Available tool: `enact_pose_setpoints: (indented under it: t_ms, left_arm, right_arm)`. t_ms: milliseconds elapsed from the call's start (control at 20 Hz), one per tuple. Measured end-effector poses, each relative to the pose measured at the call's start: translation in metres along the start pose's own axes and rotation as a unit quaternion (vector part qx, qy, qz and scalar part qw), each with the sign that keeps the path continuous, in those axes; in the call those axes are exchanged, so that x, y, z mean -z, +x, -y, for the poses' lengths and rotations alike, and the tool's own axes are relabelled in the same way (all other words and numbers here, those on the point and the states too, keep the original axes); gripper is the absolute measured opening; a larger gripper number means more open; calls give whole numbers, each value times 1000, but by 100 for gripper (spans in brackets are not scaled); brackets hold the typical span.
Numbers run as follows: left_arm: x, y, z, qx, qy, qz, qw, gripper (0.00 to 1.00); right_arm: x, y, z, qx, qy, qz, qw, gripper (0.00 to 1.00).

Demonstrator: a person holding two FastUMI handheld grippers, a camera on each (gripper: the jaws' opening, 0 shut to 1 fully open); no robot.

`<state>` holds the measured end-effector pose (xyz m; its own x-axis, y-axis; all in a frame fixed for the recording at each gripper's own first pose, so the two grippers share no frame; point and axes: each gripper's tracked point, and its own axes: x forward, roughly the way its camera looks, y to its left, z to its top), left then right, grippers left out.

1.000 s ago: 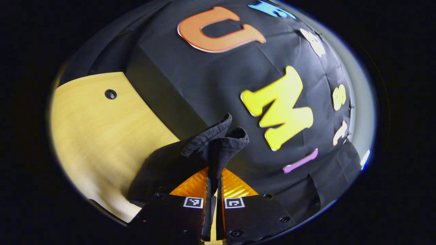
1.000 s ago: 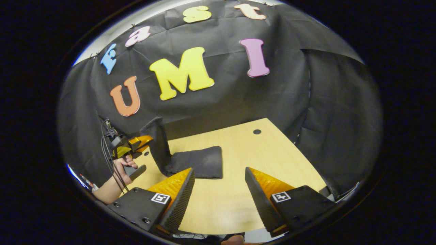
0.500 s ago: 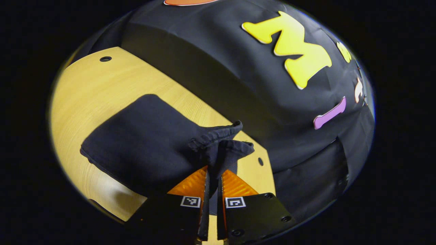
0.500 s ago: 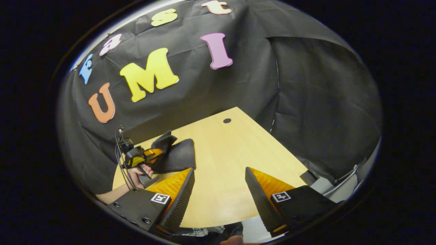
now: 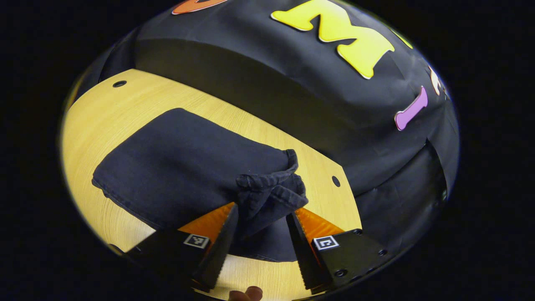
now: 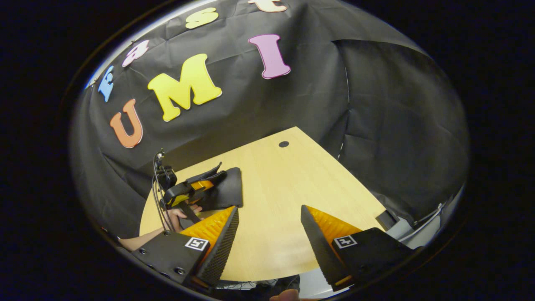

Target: Grasp the waist and the cuffs of the jeans and fold them to make the two legs overlap; first hold the waist and fold one-third of the jeans toward the cuffs, then hold the cuffs and fold the remaining one-third in the same direction to finish folding.

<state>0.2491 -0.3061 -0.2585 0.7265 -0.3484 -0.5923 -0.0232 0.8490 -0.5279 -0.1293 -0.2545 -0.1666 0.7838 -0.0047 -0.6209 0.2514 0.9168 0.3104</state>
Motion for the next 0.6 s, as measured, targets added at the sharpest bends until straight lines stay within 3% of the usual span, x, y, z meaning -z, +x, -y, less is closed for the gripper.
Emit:
enact_pose_setpoints:
  t_ms: [50,100,200,300,450,600]
  left_arm:
    - [0,-5,5,2,11,1,1000,81]
    - [-2,-10,6,0,20,6,1000,84]
    - [-3,-23,9,2,30,12,999,85]
    - [-6,-42,27,32,32,16,999,85]
    - [-13,-81,45,58,73,25,995,85]
    - [-54,-141,55,63,136,84,985,86]
  right_arm:
    - [-1,-1,-3,-3,-1,2,1000,92]
    - [-3,-3,-5,-5,-2,5,1000,92]
    - [-5,-5,-12,-9,-10,14,1000,92]
    - [-8,-8,-28,-22,-21,22,999,92]
    - [-18,-9,-63,-52,-34,39,997,92]
    - [-41,-8,-108,-82,-58,81,992,92]
